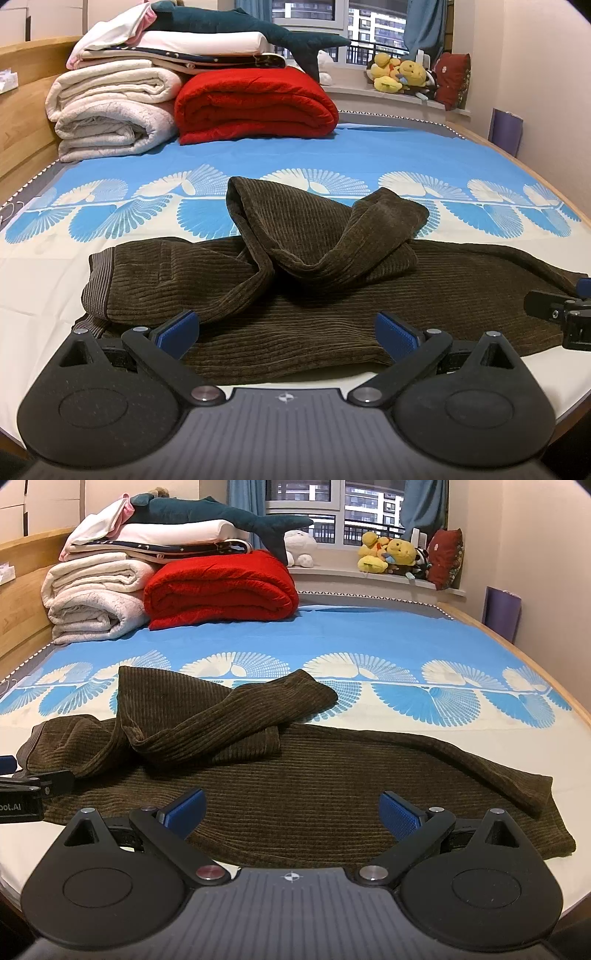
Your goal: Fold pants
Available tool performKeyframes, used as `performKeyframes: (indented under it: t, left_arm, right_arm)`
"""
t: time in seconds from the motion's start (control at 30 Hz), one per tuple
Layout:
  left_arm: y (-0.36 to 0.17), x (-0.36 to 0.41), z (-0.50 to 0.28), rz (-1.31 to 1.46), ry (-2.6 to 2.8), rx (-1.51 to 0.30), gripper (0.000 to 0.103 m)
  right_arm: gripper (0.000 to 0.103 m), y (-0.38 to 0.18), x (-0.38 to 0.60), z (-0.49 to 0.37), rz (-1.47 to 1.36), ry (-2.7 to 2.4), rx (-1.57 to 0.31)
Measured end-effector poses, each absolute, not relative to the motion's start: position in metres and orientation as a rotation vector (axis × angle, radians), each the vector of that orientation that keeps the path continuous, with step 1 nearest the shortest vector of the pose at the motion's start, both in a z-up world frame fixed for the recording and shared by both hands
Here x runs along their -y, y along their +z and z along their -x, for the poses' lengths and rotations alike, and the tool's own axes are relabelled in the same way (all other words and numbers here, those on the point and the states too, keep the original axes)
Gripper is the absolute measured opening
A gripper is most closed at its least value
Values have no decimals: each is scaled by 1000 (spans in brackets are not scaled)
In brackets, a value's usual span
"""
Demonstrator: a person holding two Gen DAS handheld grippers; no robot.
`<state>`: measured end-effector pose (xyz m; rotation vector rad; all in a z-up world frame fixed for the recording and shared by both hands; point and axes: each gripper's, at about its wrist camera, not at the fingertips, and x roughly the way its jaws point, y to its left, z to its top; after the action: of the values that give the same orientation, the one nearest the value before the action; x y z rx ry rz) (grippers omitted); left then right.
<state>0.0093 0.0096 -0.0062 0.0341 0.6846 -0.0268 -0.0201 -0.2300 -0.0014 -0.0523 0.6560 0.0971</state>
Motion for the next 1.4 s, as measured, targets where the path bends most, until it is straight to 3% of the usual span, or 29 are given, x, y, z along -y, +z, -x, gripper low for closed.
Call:
performKeyframes:
  t: [0.37,0.43,0.53,0.57,0.63,0.67,0.83,0.97,1.07,1.13,1.23,1.4]
  left_arm:
    - [-5,-9,-10,-35,-29,-681,101]
    - [-4,-8,-9,-44,-28,-676,97]
    - [0,-10,-10,-56,-29,-664,64]
    - [3,-14,-13,-41,-42,-668,47]
    - [15,-30,-25,18,-77,-676,25]
    - [23,-39,-33,23,-85,-663,22]
    - [49,-98,-89,-23,-38,-614,22]
    - [20,-170,-110,94,113,-659,22]
    - [-24,-222,-116,222,214,-892,22]
    - [-38,-251,-115,396,220,-957,22]
    - [-48,-263,-119,430,188,-1011,27]
    - [-57,-260,-120,355,164,-1054,70]
  right_arm:
    - [98,0,232,20,52,95,-651]
    - [91,0,231,21,62,83,-637]
    - [77,3,233,22,63,59,-613]
    - [73,4,234,22,58,52,-605]
    - [56,5,238,23,46,43,-588]
    - [54,6,240,23,37,38,-579]
    - [51,13,243,23,8,50,-527]
    - [51,22,244,11,16,112,-549]
    - [51,35,241,-10,41,220,-593]
    - [51,38,230,-23,132,295,-596]
    - [52,26,204,-43,246,373,-621]
    - [60,-29,145,-54,330,530,-730]
